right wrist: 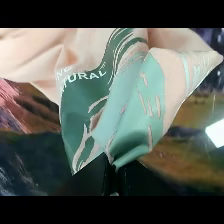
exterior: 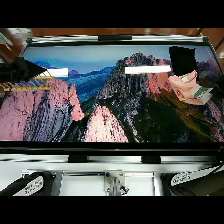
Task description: Fold the shirts.
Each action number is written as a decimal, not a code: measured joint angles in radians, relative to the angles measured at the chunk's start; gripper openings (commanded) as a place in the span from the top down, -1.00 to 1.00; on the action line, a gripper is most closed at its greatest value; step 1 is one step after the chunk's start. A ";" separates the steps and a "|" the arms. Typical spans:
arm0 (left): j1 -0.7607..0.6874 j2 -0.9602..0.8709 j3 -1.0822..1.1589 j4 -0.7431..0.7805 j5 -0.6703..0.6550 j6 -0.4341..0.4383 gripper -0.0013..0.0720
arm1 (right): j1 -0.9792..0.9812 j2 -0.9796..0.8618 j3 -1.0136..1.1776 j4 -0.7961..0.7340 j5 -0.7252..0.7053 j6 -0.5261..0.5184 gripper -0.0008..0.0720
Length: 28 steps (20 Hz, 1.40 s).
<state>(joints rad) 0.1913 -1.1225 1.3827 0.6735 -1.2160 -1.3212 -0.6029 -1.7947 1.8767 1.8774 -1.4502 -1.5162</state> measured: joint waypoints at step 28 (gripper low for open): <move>0.000 0.000 0.000 0.000 0.001 0.003 0.85 | 0.050 0.232 -0.358 -0.205 0.097 0.309 -0.27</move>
<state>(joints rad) 0.1913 -1.1225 1.3827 0.6739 -1.2152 -1.3178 -0.5529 -1.5623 1.5188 1.6726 -1.3537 -1.2076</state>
